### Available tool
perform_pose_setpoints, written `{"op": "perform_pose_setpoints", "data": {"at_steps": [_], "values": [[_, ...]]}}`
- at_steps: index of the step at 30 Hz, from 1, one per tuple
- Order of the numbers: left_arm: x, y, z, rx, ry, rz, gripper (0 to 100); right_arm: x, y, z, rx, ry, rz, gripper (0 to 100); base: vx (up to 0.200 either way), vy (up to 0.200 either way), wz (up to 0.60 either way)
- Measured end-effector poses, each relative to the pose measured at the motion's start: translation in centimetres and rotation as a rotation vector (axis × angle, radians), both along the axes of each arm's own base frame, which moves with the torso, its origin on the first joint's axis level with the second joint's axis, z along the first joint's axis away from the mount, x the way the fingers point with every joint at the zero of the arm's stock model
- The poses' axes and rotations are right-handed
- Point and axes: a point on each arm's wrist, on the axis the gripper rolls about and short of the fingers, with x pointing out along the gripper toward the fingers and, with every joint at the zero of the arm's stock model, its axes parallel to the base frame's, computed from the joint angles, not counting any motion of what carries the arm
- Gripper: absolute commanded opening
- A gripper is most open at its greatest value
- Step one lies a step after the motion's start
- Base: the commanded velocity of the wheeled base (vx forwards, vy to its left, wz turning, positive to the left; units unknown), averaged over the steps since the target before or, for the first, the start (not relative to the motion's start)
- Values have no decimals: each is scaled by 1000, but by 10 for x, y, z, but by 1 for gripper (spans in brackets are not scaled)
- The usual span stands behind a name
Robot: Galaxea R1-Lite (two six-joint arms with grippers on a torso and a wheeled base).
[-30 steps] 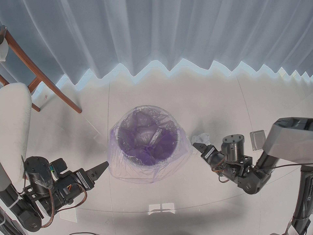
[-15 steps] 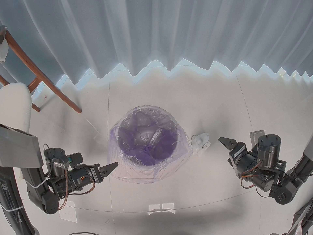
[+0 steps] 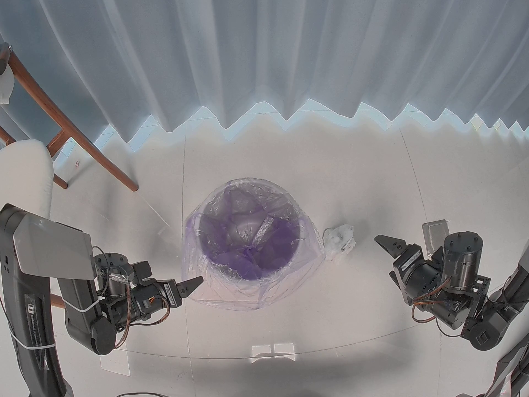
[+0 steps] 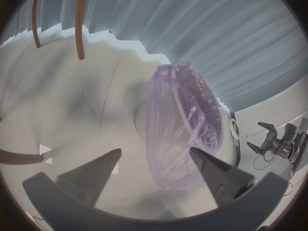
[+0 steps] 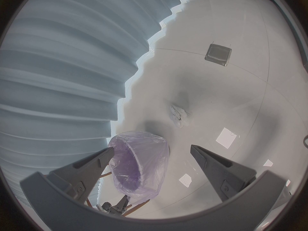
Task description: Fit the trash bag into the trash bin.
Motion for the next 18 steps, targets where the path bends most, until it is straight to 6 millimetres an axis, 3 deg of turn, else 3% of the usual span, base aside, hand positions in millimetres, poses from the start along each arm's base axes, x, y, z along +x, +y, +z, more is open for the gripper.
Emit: {"op": "perform_pose_setpoints", "data": {"at_steps": [9, 18], "values": [[6, 5, -7, 7, 8, 37, 0, 1, 0, -2, -4, 8, -1, 100, 0, 0, 0], [34, 5, -25, 25, -22, 107, 0, 1, -1, -5, -11, 18, -4, 100, 0, 0, 0]]}}
